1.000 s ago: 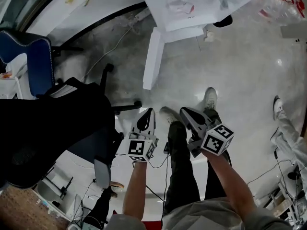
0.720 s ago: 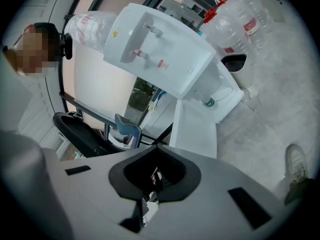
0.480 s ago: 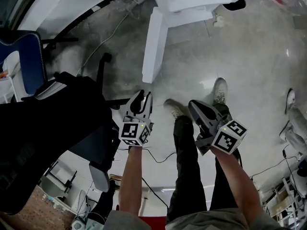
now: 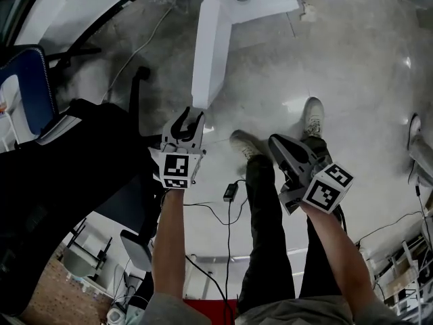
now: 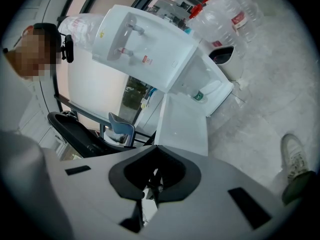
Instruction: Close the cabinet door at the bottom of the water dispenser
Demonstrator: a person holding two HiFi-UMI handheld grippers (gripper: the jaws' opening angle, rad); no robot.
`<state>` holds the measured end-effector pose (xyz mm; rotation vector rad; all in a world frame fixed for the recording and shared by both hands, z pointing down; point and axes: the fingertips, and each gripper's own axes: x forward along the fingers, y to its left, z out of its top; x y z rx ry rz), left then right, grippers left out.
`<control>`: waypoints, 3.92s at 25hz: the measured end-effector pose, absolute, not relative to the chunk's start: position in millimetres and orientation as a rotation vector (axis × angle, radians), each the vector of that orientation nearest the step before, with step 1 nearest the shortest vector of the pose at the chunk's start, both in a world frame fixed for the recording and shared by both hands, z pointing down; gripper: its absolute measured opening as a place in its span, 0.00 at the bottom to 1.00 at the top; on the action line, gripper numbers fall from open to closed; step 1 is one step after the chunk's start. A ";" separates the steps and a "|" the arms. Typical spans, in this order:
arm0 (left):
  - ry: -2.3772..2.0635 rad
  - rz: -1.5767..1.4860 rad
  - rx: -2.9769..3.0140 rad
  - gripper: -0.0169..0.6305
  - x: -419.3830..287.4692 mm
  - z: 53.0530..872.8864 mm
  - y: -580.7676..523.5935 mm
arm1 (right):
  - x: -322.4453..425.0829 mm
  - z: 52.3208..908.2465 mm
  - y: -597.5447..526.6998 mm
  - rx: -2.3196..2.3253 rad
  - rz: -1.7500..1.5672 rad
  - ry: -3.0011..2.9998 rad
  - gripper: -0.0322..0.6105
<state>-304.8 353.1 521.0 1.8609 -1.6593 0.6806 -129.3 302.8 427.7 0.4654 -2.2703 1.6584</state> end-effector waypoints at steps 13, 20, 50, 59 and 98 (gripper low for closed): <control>-1.556 0.843 1.979 0.23 -295.0 521.7 336.2 | -116.6 434.4 289.4 0.521 1.709 -2.270 0.07; -1.532 0.863 2.004 0.23 -272.7 520.1 329.9 | -100.1 436.4 283.2 0.555 1.727 -2.265 0.07; -1.724 0.480 1.638 0.23 -128.7 520.4 220.6 | 14.4 439.2 184.4 0.756 1.792 -2.253 0.07; -1.733 0.397 1.590 0.22 -101.1 517.9 172.9 | 49.1 439.7 156.6 0.819 1.828 -2.232 0.07; -1.670 0.541 1.837 0.04 -88.9 528.1 -10.7 | 78.5 458.3 38.0 0.959 1.886 -2.192 0.07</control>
